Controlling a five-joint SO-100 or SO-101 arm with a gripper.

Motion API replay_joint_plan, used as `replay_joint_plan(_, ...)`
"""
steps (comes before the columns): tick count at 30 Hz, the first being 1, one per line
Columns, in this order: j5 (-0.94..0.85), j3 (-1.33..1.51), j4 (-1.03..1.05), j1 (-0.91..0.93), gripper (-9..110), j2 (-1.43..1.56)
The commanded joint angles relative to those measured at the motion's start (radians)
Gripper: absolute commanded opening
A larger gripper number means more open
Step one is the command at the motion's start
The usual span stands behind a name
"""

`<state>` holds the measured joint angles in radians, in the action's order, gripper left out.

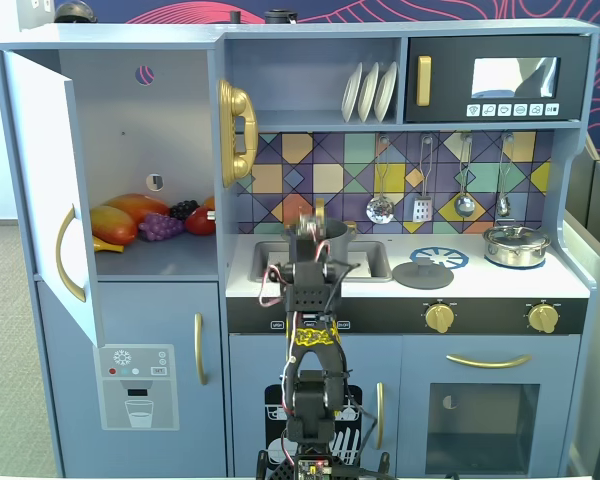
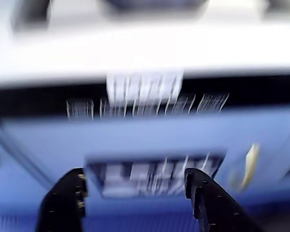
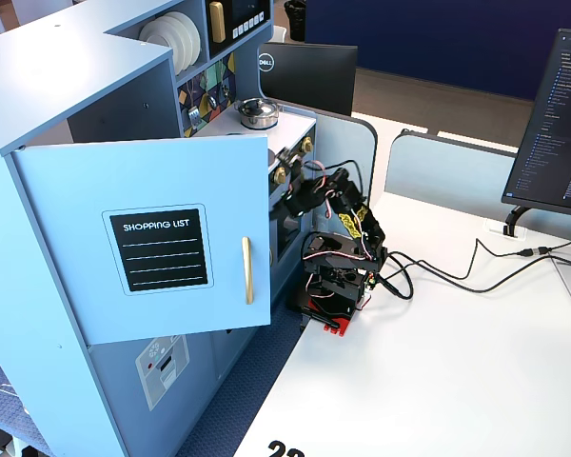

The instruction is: Pick up the green pineapple from the left cabinet and place it in the gray recipient

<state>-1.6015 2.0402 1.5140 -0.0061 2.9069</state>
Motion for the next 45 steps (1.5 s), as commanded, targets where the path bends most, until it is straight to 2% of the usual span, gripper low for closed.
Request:
replay_joint_plan(1, 0.002, 0.318, -0.075, -0.041, 11, 0.074)
replay_joint_plan(6, -0.012, 0.64, -0.267, -0.038, 3, 0.064)
replay_joint_plan(10, 0.003, 0.83, -0.442, -0.038, 3, 0.028)
replay_joint_plan(14, 0.02, 0.96, -0.466, -0.04, 1, 0.058)
replay_joint_plan(17, 0.087, 0.962, -0.382, -0.054, 1, 0.072)
replay_joint_plan(26, 0.101, 0.962, -0.008, -0.04, 2, 0.233)
replay_joint_plan(32, 0.06, 0.962, 0.017, 0.025, 3, 0.272)
replay_joint_plan(45, 0.063, 0.962, 0.017, 0.021, 3, 0.272)
